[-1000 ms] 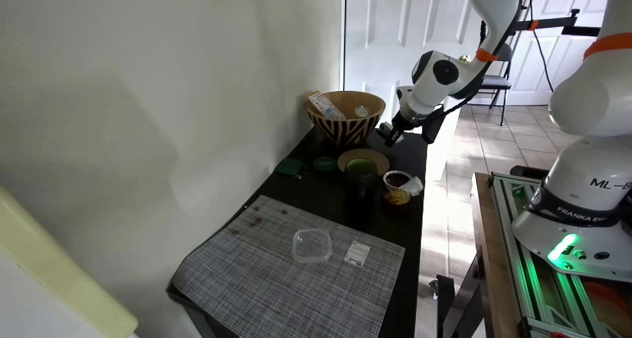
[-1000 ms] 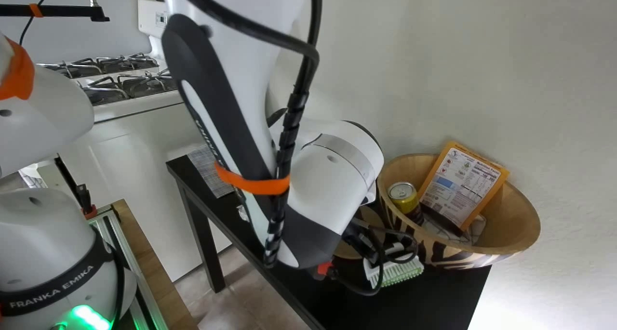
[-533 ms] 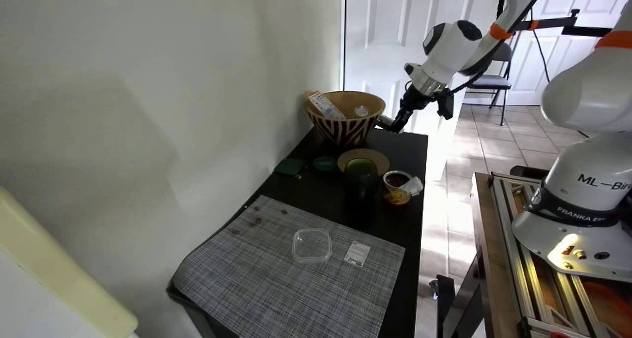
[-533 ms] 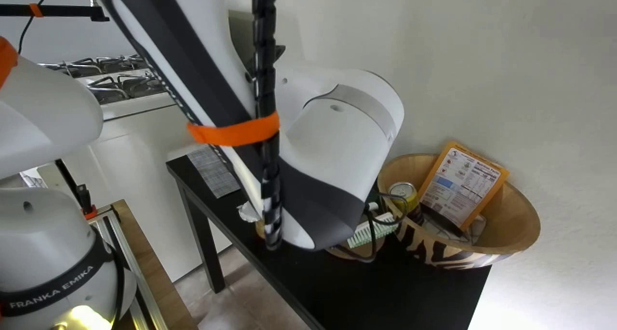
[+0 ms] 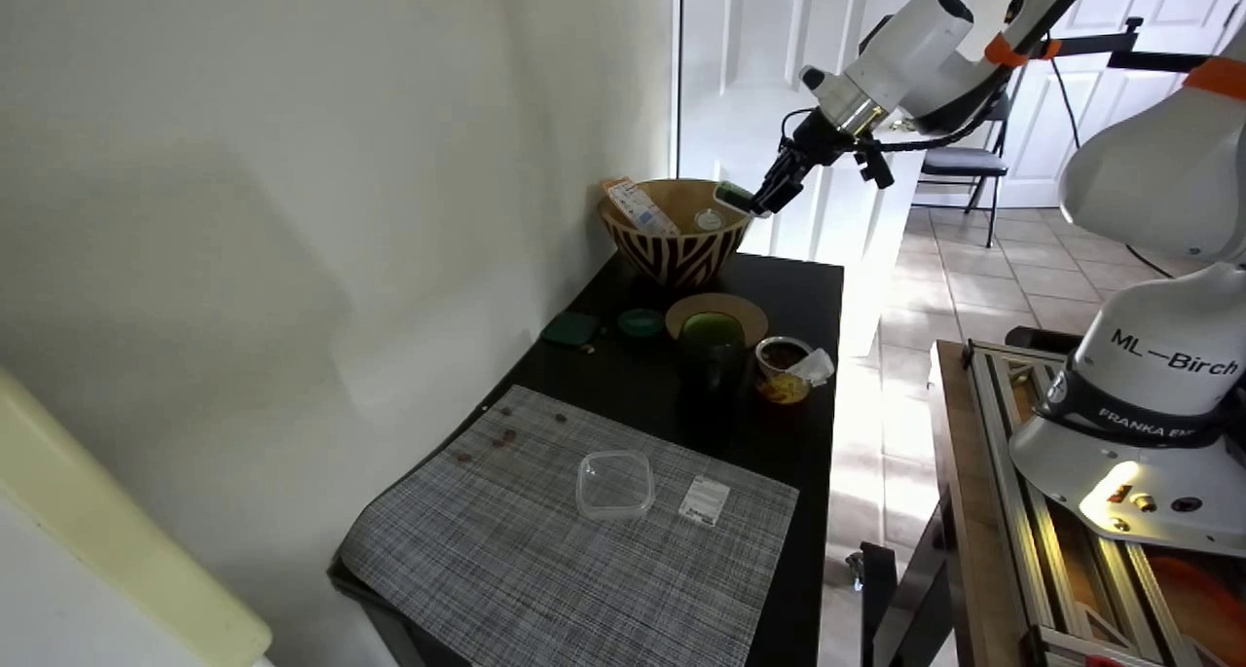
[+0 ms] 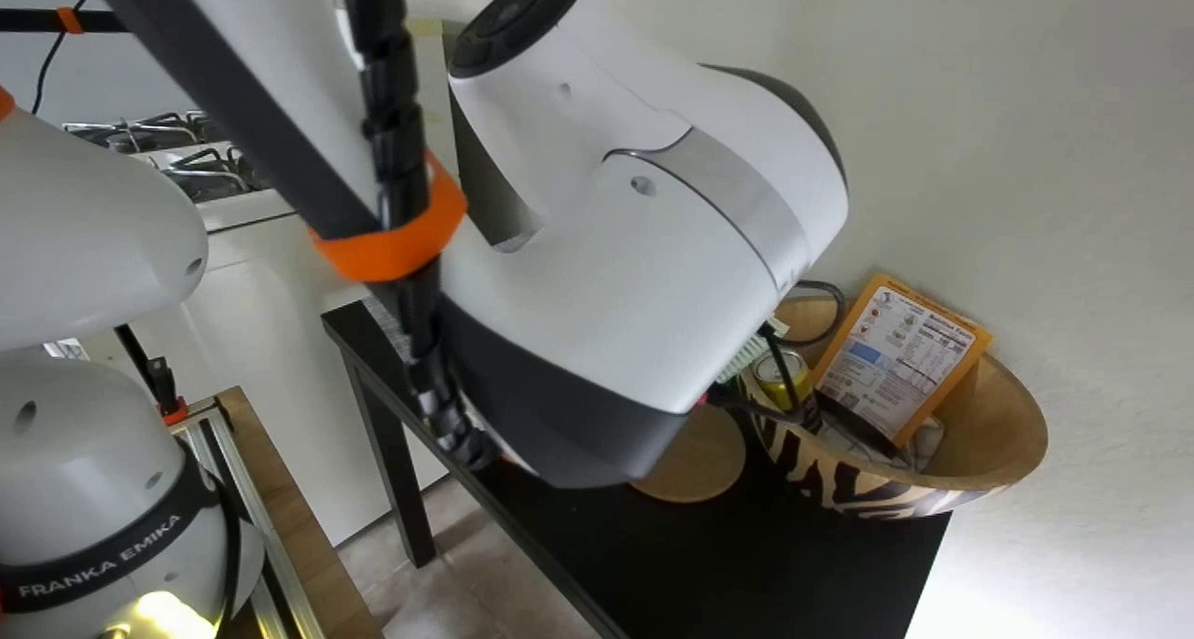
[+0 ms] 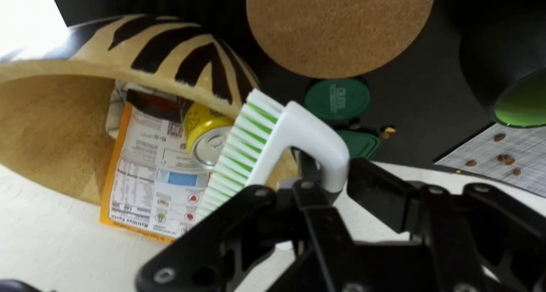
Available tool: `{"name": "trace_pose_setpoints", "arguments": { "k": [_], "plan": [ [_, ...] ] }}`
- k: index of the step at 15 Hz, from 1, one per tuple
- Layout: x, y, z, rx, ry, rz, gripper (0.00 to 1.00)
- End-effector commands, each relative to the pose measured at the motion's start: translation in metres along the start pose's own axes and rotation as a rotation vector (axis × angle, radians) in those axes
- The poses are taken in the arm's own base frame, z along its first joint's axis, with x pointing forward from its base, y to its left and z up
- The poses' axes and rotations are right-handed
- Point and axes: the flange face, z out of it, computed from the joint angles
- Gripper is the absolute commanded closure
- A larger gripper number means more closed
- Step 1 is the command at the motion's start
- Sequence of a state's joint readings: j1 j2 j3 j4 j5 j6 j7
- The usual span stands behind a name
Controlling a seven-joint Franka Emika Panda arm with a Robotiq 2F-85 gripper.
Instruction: Put the brush in the brown bowl
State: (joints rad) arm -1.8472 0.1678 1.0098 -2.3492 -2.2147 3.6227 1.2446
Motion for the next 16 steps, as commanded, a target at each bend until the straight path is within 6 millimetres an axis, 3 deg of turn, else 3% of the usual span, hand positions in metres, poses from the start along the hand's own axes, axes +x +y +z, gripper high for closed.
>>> {"name": "trace_pose_setpoints", "arguments": {
  "k": [1,6,16],
  "plan": [
    [0.009,0.017,0.002,-0.014,0.120,0.022,0.94],
    [0.042,0.020,0.021,-0.002,0.227,0.128,0.94],
    [0.082,0.049,0.076,0.045,0.278,0.604,0.94]
  ]
}}
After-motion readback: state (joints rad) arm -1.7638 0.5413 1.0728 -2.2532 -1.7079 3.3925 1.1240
